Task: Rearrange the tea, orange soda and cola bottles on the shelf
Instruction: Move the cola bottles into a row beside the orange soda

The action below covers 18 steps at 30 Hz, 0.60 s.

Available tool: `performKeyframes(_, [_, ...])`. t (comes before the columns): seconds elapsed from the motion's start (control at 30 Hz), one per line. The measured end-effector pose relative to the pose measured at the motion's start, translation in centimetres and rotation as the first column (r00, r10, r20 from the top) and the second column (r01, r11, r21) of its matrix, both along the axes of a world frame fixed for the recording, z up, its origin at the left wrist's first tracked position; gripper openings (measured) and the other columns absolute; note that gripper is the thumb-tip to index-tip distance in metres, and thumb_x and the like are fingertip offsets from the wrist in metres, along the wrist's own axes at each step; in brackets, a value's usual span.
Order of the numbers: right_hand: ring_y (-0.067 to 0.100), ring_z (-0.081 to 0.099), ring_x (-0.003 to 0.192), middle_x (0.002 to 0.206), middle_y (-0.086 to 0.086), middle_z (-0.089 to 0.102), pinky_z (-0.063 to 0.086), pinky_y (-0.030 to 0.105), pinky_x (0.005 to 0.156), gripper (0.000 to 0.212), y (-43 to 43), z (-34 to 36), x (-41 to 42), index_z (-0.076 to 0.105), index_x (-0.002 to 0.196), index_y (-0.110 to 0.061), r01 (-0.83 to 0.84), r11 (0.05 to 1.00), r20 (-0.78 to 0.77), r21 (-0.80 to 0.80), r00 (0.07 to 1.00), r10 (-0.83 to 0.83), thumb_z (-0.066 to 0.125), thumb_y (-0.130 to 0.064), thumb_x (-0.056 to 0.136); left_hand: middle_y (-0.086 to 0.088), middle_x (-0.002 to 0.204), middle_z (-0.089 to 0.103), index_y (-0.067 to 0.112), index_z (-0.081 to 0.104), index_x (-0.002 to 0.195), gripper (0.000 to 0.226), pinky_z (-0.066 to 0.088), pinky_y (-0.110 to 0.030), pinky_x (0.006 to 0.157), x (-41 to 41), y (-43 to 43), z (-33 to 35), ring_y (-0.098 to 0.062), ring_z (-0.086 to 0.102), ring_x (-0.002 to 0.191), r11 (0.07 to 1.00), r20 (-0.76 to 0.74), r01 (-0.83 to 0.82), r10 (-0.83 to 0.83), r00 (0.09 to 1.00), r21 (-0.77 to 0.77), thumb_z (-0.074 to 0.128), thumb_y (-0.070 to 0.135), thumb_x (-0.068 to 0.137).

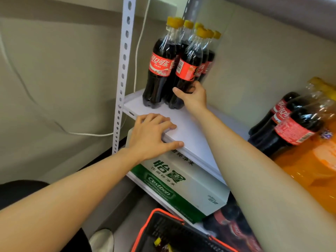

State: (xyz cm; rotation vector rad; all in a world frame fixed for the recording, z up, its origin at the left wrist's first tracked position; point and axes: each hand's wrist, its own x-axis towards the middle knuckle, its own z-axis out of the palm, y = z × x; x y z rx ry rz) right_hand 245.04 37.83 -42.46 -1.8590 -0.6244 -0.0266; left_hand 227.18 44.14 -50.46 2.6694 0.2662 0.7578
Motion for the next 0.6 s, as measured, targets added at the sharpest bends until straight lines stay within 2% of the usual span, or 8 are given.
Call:
performKeyframes(0.13, [0.014, 0.068, 0.094, 0.108, 0.005, 0.069, 0.054, 0.019, 0.079, 0.049, -1.5, 0.0, -1.4, 0.056, 0.121, -0.001, -0.045, 0.996, -0.029, 0.081, 0.998, 0.047, 0.084, -0.006, 0.082, 0.013, 0.144, 0.055, 0.042, 0.064, 0.127, 0.072, 0.019, -0.037, 0.109, 0.1, 0.0, 0.0, -0.012, 0.041, 0.135, 1.000, -0.006, 0.009, -0.009, 1.000, -0.010, 0.040, 0.088, 0.076])
performKeyframes(0.3, [0.012, 0.068, 0.097, 0.109, 0.003, 0.070, 0.053, 0.018, 0.081, 0.046, -6.0, -0.1, -4.7, 0.055, 0.117, -0.011, -0.087, 0.985, -0.052, 0.149, 0.994, 0.096, 0.084, -0.006, 0.082, 0.011, 0.146, 0.050, 0.039, 0.061, 0.130, 0.072, 0.014, -0.035, 0.110, -0.1, -0.4, 0.8, -0.015, 0.034, 0.139, 0.993, -0.078, 0.040, -0.048, 0.996, -0.111, 0.044, 0.081, 0.074])
performKeyframes(0.4, [0.010, 0.068, 0.098, 0.110, 0.002, 0.071, 0.052, 0.018, 0.082, 0.043, -9.4, 0.0, -7.5, 0.059, 0.120, -0.013, -0.070, 0.980, -0.106, 0.186, 0.990, 0.091, 0.083, -0.013, 0.084, 0.012, 0.141, 0.057, 0.038, 0.068, 0.122, 0.059, 0.017, -0.037, 0.115, -0.3, -1.3, 2.1, -0.015, 0.038, 0.138, 0.957, -0.079, 0.007, -0.031, 0.996, -0.290, 0.053, 0.069, 0.075])
performKeyframes(0.47, [0.010, 0.071, 0.097, 0.109, 0.003, 0.074, 0.054, 0.019, 0.083, 0.038, -11.8, 0.2, -9.4, 0.063, 0.120, -0.013, -0.073, 0.976, -0.142, 0.204, 0.984, 0.103, 0.081, -0.016, 0.087, 0.013, 0.129, 0.066, 0.036, 0.072, 0.115, 0.045, 0.029, -0.042, 0.116, -0.7, -2.4, 3.2, -0.015, 0.049, 0.131, 0.845, -0.007, 0.036, -0.047, 0.999, -0.534, 0.063, 0.061, 0.079])
performKeyframes(0.53, [0.015, 0.072, 0.104, 0.113, 0.005, 0.075, 0.056, 0.025, 0.088, 0.035, -14.2, 0.2, -11.3, 0.065, 0.123, -0.010, -0.096, 0.968, -0.191, 0.234, 0.971, 0.143, 0.077, -0.016, 0.090, 0.011, 0.117, 0.072, 0.032, 0.074, 0.110, 0.029, 0.042, -0.038, 0.109, -1.3, -4.0, 4.6, -0.011, 0.060, 0.120, 0.607, 0.117, 0.169, -0.123, 0.985, -0.777, 0.070, 0.045, 0.084])
performKeyframes(0.6, [0.016, 0.072, 0.106, 0.114, 0.004, 0.076, 0.056, 0.025, 0.088, 0.035, -16.4, 0.0, -13.2, 0.065, 0.126, -0.007, -0.124, 0.955, -0.227, 0.270, 0.955, 0.189, 0.073, -0.016, 0.093, 0.009, 0.111, 0.074, 0.027, 0.073, 0.109, 0.027, 0.047, -0.035, 0.102, -1.9, -5.8, 5.8, -0.008, 0.065, 0.112, 0.389, 0.225, 0.293, -0.212, 0.951, -0.874, 0.067, 0.035, 0.084])
